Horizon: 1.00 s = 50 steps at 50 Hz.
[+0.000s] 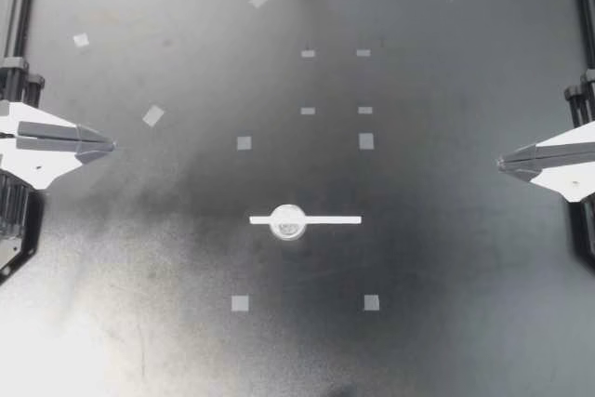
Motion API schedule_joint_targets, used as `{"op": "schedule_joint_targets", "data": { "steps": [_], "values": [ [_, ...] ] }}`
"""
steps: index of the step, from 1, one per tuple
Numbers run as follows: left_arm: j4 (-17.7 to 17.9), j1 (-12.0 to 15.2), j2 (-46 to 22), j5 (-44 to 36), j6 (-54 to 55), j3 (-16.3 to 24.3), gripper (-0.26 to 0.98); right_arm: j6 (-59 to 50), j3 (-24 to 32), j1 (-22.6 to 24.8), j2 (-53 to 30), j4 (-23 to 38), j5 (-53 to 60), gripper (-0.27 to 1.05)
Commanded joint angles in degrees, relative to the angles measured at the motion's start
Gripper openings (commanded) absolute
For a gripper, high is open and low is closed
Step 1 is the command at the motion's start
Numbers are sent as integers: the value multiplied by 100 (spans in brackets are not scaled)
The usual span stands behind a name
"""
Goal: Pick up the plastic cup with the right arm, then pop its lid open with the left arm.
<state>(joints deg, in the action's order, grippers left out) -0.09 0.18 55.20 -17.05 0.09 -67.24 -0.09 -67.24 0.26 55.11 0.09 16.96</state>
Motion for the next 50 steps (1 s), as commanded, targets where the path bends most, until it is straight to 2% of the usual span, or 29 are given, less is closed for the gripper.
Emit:
{"op": "schedule_joint_targets", "data": {
  "steps": [1, 5, 10, 18, 27, 35, 41, 50],
  "values": [
    [0, 9, 18, -70, -18, -281, 9, 0, -97, 9, -44, 0, 44, -5],
    [53, 0, 35, -193, 62, -519, 0, -9, -378, 18, -88, 0, 88, -9],
    [237, 9, -26, -246, 62, -527, -1, -132, -501, 18, -167, -18, 149, -9],
    [404, 26, -483, 176, 53, 9, -1, -387, -237, 18, -642, 9, 123, -9],
    [404, 26, -1547, 466, 44, 615, -1, -387, 105, 18, -1978, 18, 413, -8],
    [404, 26, -2514, 466, 9, 958, -1, -431, 290, 9, -3217, 18, 1450, -8],
    [404, 26, -3146, 439, 0, 1151, -1, -580, 475, 18, -4157, 18, 2153, 0],
    [404, 26, -3858, 44, -18, 1257, -1, -896, 958, 18, -5423, 35, 2435, 25]
  ]
}}
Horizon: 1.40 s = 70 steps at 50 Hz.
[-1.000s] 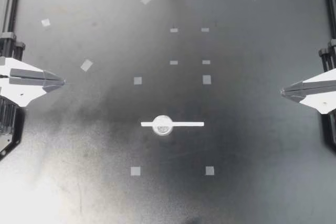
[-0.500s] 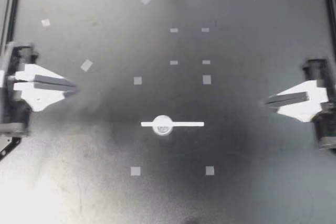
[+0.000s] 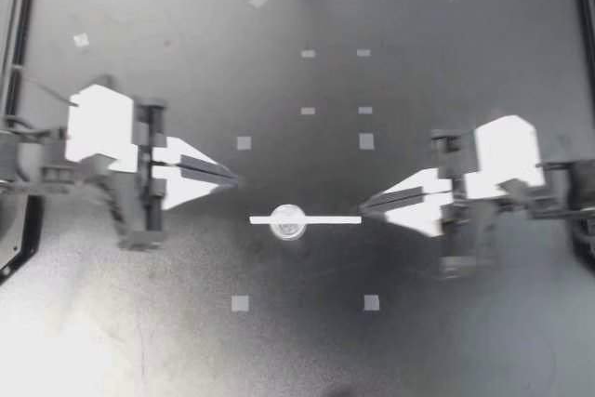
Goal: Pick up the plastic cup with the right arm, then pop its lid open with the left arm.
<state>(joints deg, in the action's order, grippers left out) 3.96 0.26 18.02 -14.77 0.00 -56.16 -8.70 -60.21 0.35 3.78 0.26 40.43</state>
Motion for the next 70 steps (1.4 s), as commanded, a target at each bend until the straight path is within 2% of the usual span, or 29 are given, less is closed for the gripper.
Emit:
{"op": "schedule_joint_targets", "data": {
  "steps": [1, 9, 13, 24, 33, 39, 51, 70],
  "values": [
    [0, 18, -211, -229, 0, 158, -1, -44, 308, 9, -396, 18, 88, 28],
    [-9, 18, -870, -589, -9, 246, -1, -167, 624, 0, -1037, 9, 105, 52],
    [-18, 9, -1178, -686, -44, 290, -1, -211, 729, 9, -1239, 0, 114, 59],
    [-79, -18, -1811, -984, -53, 352, -1, -343, 993, 0, -1731, -79, 79, 62],
    [-158, -202, -2083, -1195, -53, 475, -1, -369, 1090, 9, -2013, -290, 79, 63],
    [-167, -255, -2241, -1195, -53, 536, -1, -378, 1178, 9, -2145, -299, 44, 69],
    [-167, -264, -2312, -1169, -53, 536, -1, -369, 1468, 0, -2417, -299, -123, 72],
    [-167, -264, -2338, -1151, -53, 475, -1, -360, 1635, 0, -2549, -299, -149, 73]
  ]
}}
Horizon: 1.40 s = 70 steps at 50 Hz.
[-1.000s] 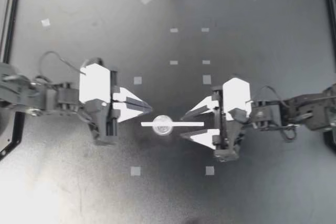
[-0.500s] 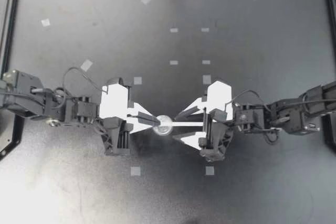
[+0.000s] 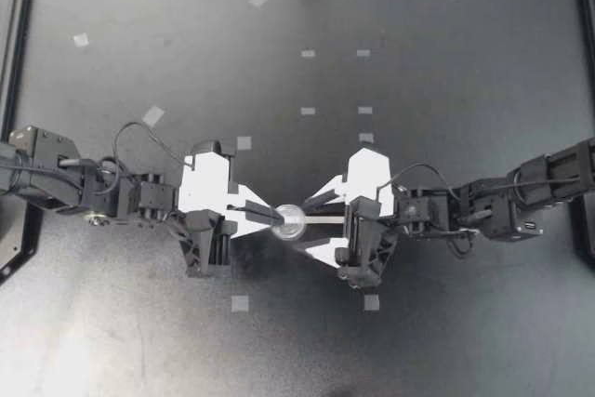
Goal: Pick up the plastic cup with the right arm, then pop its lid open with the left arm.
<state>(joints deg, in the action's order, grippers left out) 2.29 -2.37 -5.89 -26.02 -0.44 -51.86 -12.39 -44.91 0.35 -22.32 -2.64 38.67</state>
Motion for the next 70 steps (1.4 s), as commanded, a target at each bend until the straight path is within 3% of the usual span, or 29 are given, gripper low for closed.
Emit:
{"op": "schedule_joint_targets", "data": {
  "steps": [1, 70],
  "values": [
    [-9, 0, 53, -26, -9, 44, -1, 9, 114, 0, 44, -9, 26, 73],
    [0, 0, -378, -53, 0, 0, -1, 53, 510, -53, -132, 105, -501, 69]
  ]
}}
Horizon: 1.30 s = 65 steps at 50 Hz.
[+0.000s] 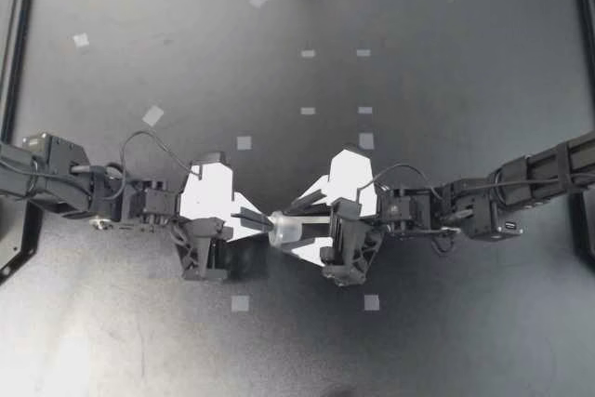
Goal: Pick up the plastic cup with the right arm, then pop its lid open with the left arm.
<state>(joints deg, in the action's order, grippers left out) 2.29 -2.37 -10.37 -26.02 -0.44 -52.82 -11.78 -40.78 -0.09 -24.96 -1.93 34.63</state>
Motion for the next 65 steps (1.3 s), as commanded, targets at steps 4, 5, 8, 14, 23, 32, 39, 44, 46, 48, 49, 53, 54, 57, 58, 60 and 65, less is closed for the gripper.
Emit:
{"op": "schedule_joint_targets", "data": {
  "steps": [4, 5, 8, 14, 23, 32, 39, 44, 46, 48, 49, 53, 54, 57, 58, 60, 65],
  "values": [
    [0, 0, 70, -62, 0, 70, -1, 0, 185, -18, 123, 114, -316, 65],
    [0, 0, 70, -53, 0, 62, -1, 0, 211, -9, 123, 158, -413, 63],
    [0, -9, 79, -53, 0, 44, -1, 0, 255, -9, 141, 246, -633, 59],
    [0, -9, 97, -44, 0, 44, -1, 0, 325, -9, 229, 369, -1037, 51],
    [0, 0, 105, -44, 0, 44, -1, 0, 325, 18, 404, 519, -1257, 45],
    [0, 0, 149, -26, 0, 44, -1, 0, 316, 44, 492, 642, -1415, 40],
    [9, 0, 308, -18, 62, 35, -1, 0, 316, 35, 492, 642, -1415, 39],
    [70, 0, 483, -79, 123, 9, -1, 0, 316, 44, 527, 642, -1415, 39],
    [167, 0, 598, -149, 176, -9, -1, 0, 299, 35, 554, 642, -1397, 39],
    [290, -9, 729, -299, 281, -79, 0, 0, 272, 44, 615, 642, -1362, 39],
    [343, 0, 791, -387, 325, -114, 0, 9, 264, 35, 650, 633, -1327, 39],
    [492, 0, 1099, -993, 668, -396, 0, 18, 132, 35, 870, 642, -1063, 39],
    [536, 0, 1204, -1248, 809, -519, 1, 18, 88, 35, 932, 642, -958, 39],
    [571, -9, 1433, -1802, 1134, -800, 3, 35, -105, 26, 1151, 642, -466, 39],
    [571, 0, 1538, -2074, 1310, -923, 4, 53, -202, 26, 1257, 642, -220, 39],
    [571, 0, 1679, -2452, 1564, -1116, 7, 97, -334, 18, 1389, 642, 123, 39],
    [554, 0, 2030, -3322, 2320, -1503, 20, 255, -773, -53, 1767, 642, 1239, 39]
  ]
}}
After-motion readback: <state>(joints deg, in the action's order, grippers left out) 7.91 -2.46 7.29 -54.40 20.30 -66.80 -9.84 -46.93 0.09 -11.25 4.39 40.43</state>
